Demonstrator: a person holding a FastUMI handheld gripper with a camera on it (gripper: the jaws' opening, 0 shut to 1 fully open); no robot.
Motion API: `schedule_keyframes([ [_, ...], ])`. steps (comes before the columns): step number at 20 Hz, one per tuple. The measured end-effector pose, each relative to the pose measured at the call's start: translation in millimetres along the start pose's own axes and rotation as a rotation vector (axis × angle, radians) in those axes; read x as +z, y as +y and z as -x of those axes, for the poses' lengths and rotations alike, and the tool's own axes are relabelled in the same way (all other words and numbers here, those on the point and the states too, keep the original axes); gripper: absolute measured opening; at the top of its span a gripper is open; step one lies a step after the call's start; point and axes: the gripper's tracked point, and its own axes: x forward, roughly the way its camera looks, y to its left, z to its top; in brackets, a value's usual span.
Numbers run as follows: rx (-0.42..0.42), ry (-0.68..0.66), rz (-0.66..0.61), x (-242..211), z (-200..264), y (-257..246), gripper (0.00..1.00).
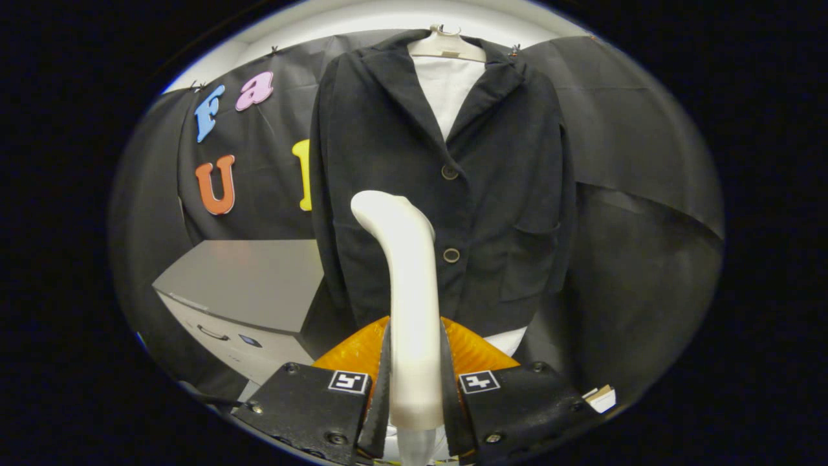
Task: Iron the clothes twice with a garment steamer, once on the left side and once on the right side.
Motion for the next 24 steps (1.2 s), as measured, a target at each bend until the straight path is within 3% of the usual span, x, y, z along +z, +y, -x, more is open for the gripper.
schedule_keyframes([
  [14,-0.005,0.167,0.0,-77,-25,-7,0.38],
  [24,-0.006,0.232,-0.012,-103,-30,-9,0.38],
])
